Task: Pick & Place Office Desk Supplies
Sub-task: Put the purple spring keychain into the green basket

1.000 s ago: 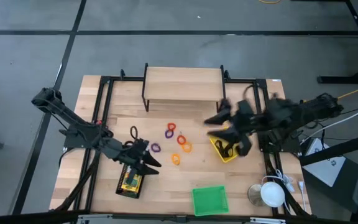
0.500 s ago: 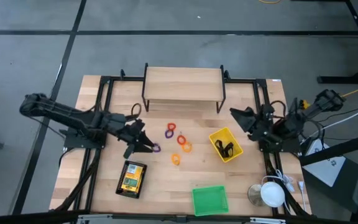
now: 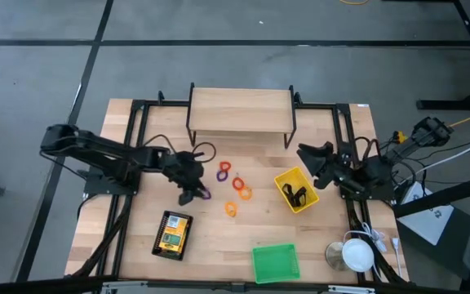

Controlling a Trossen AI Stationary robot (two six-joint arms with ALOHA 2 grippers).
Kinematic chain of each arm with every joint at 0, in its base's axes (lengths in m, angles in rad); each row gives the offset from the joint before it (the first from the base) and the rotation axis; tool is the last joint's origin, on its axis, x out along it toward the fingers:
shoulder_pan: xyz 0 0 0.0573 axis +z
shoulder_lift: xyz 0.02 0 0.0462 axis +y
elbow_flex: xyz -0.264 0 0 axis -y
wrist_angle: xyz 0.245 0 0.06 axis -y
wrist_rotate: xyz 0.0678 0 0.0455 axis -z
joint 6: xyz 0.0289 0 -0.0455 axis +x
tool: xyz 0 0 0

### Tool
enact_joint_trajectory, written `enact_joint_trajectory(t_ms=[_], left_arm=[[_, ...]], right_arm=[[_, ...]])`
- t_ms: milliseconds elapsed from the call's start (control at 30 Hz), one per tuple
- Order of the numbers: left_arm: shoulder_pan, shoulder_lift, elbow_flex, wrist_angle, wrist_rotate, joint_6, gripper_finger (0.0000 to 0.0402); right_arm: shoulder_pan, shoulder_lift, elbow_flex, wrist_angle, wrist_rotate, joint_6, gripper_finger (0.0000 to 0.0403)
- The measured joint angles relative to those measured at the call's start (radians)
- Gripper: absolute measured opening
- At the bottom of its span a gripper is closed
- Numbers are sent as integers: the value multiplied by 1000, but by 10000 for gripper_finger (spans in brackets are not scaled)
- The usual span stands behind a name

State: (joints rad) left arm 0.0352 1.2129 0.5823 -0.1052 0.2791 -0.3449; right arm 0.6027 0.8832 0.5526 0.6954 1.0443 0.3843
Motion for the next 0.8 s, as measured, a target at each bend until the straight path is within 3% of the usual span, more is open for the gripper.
enact_joint_trajectory(t_ms=[267, 500, 667, 800], left_arm=[[-22, 126, 48, -61, -271, 79, 150], [-4, 215, 90, -186, -264, 80, 150], [-8, 255, 91, -183, -249, 28, 150], [-8, 260, 91, -184, -240, 15, 150]], right_arm=[[1, -2, 0, -1, 36, -174, 199], [1, -20, 0, -1, 29, -237, 199], [22, -56, 0, -10, -171, -254, 199], [47, -85, 0, 15, -210, -153, 199]])
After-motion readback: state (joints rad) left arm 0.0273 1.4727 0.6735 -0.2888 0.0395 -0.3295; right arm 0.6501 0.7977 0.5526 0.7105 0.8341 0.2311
